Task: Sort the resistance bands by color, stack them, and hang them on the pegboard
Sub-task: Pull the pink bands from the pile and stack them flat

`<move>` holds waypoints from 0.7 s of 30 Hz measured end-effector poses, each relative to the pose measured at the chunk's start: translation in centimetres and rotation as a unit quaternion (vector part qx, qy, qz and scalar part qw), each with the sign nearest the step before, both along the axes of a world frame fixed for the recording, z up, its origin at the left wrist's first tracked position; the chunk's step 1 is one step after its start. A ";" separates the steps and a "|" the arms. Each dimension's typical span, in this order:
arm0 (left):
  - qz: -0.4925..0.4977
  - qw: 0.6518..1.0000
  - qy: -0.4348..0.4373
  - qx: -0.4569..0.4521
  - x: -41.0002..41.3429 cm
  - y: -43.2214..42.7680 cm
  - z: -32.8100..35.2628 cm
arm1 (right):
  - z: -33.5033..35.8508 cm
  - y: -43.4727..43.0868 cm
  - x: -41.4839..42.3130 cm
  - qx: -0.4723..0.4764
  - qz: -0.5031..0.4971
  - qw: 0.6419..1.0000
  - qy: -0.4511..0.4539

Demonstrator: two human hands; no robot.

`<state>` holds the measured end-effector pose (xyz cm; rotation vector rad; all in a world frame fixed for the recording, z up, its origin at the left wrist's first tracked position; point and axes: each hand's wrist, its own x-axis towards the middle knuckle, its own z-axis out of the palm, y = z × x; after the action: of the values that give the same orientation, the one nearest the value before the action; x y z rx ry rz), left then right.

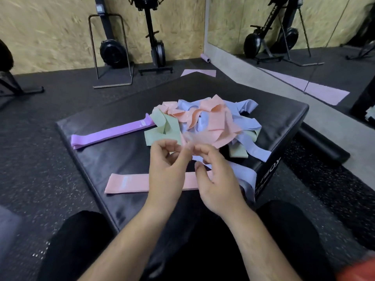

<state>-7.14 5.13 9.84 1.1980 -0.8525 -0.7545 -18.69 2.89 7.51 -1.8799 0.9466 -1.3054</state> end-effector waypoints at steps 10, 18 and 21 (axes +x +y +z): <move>0.045 0.995 -0.065 0.068 6.5 3.5 -4.7 | -1.9 2.3 3.6 -0.029 0.027 0.993 0.112; 0.009 0.992 -0.115 0.042 9.3 4.0 -5.2 | -0.8 -1.3 7.4 -0.072 0.083 0.941 0.320; 0.004 0.994 -0.101 0.040 9.8 4.0 -5.4 | -0.2 -2.1 8.2 -0.067 0.104 0.936 0.331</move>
<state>2.66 9.13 4.47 1.3643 -0.9908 -0.6742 -10.46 0.83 7.32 -2.5178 0.9488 -0.6160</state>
